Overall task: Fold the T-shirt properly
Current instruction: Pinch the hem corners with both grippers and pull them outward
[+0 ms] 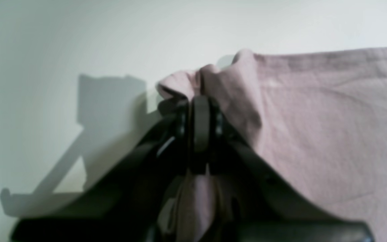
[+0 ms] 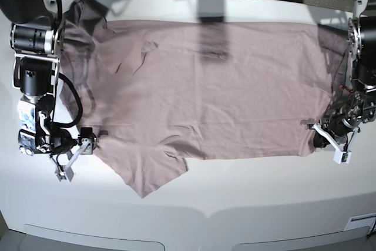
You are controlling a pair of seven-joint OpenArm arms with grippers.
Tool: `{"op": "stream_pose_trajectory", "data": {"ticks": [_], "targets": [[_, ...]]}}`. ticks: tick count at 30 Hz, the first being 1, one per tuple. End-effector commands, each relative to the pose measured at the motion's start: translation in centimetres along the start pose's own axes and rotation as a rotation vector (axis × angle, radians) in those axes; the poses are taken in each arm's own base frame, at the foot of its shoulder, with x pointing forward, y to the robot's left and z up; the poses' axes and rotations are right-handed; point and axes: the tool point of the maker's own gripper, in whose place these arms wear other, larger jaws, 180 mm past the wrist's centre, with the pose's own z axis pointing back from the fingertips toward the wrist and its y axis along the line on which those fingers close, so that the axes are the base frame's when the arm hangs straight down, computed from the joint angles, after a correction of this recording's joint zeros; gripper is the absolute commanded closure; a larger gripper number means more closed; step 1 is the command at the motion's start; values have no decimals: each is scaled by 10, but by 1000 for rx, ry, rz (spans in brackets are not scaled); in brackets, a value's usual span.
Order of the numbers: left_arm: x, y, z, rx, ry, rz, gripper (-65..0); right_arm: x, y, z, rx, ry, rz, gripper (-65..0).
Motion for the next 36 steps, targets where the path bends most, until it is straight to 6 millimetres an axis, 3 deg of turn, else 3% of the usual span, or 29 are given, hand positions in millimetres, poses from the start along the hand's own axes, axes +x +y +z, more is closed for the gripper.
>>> {"op": "stream_pose_trajectory", "data": {"ticks": [1,17,26,32,36], "targets": [[31,7,2,7,-77,-5,-21,25,-11,11,-25,-59,8,-432],[31,7,2,7,-76,-5,0,20,-7,7,-1,-66,-19,-432],[31,7,2,7,-77,-5,0,-13,-2,-10,32,13,-78,-430],[34,7,3,7,-91,-5,0,-18,22,-8,164,50,-101,-430],[33,7,3,7,-90,-5,0,-27,25,-5,197,97,-113,-335]]}}
